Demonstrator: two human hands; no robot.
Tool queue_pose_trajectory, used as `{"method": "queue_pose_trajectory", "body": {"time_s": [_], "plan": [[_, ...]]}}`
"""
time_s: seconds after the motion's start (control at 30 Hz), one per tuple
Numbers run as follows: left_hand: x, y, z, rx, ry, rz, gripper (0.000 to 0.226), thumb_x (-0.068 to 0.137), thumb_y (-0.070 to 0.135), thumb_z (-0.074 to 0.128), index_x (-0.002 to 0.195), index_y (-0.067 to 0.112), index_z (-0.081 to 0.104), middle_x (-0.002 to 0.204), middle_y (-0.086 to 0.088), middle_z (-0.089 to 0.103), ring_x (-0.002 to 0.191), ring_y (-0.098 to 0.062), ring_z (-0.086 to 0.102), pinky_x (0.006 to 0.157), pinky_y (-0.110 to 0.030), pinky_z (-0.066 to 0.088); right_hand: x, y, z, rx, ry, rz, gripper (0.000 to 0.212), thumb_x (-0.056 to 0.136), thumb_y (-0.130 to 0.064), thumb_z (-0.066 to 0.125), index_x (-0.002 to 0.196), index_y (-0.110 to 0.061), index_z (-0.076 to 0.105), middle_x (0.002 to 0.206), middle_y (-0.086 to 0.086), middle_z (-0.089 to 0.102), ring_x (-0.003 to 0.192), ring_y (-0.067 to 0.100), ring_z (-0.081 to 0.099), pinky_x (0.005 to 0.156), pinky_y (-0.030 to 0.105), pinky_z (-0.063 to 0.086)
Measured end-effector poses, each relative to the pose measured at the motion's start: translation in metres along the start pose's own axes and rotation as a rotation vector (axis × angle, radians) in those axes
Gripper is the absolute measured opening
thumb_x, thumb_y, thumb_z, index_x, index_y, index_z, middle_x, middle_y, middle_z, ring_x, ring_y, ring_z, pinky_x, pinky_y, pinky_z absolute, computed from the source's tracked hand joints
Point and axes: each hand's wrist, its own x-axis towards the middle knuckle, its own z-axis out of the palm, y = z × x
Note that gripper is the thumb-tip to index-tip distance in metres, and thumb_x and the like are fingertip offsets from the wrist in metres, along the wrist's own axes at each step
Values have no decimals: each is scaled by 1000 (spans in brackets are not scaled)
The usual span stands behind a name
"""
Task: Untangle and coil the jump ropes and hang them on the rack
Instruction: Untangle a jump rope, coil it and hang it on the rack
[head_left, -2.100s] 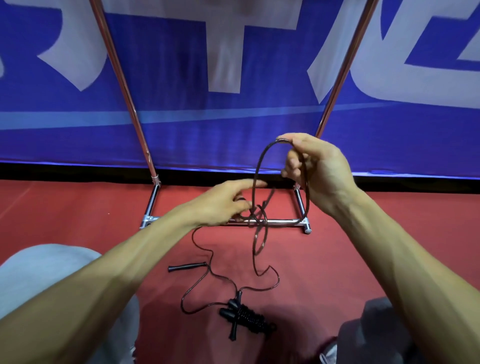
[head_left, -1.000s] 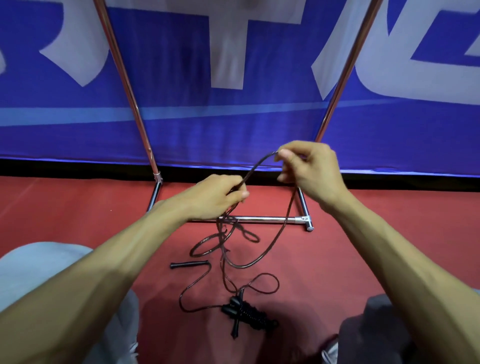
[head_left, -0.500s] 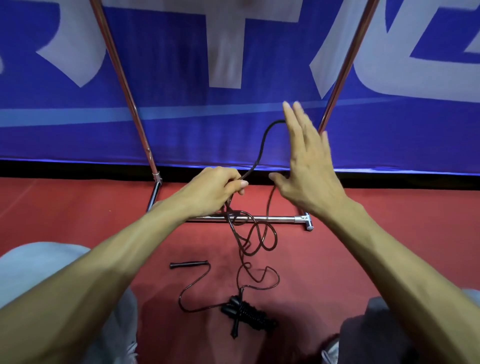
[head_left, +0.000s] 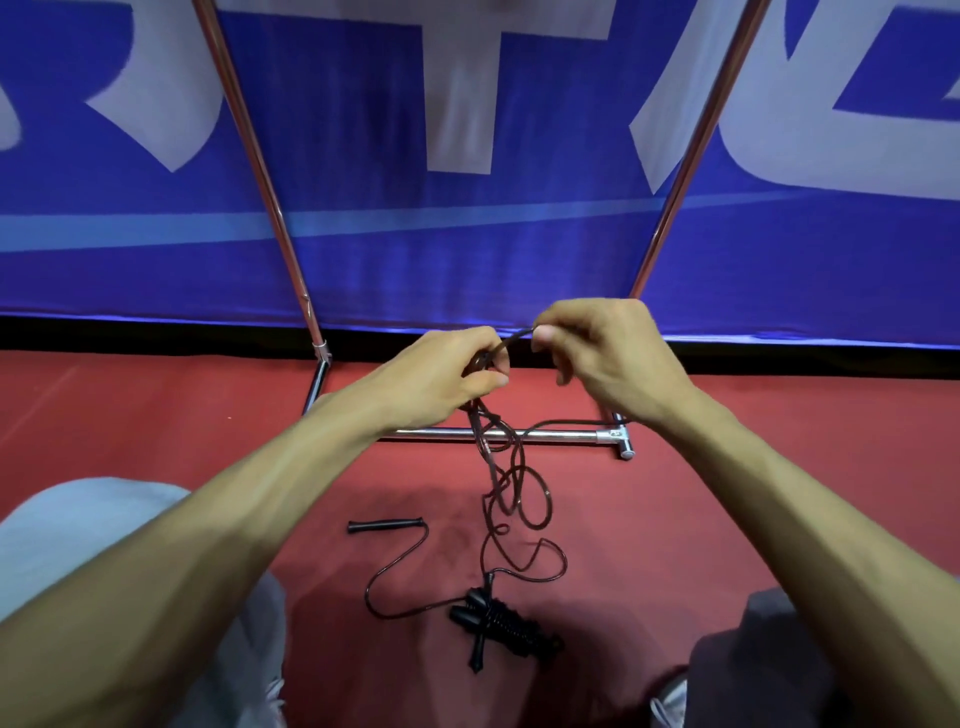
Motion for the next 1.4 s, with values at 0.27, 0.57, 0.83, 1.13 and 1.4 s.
{"method": "queue_pose_trajectory", "body": {"time_s": [0.27, 0.57, 0.83, 1.13, 1.4], "plan": [[-1, -12, 11, 133, -146, -7, 3, 94, 20, 58, 91, 20, 58, 74, 11, 59, 72, -15, 56, 72, -31, 47, 12, 8, -21, 634, 517, 312, 28, 98, -11, 46, 73, -13, 58, 59, 0, 49, 45, 14, 53, 61, 40, 55], [3, -3, 1, 59, 18, -31, 17, 101, 30, 50, 100, 20, 64, 69, 7, 60, 68, -14, 58, 72, -35, 50, 0, 19, 1, -49, 39, 334, 82, 83, -23, 69, 150, -15, 22, 146, 6, 38, 136, 20, 35, 109, 33, 31], [-2, 1, -3, 194, -36, 23, 24, 103, 32, 44, 90, 15, 55, 68, 4, 51, 62, -14, 47, 61, -37, 38, 1, 3, 17, -444, 13, -173, 29, 91, -37, 60, 111, -18, 66, 125, 5, 61, 123, 24, 51, 114, 52, 20], [-2, -2, -5, 92, 35, -46, 7, 96, 28, 57, 92, 25, 62, 76, 9, 64, 76, -17, 60, 76, -38, 50, 7, 8, -7, 78, 421, 163, 17, 91, -29, 53, 81, -19, 63, 57, 2, 59, 55, 21, 65, 59, 41, 52], [-1, 4, -5, 43, 112, -68, 14, 98, 19, 54, 96, 20, 68, 77, 3, 64, 71, -15, 57, 70, -32, 45, 0, 19, -3, -131, 129, 188, 42, 91, -21, 58, 132, -18, 49, 130, 3, 55, 121, 19, 51, 101, 35, 40]]}}
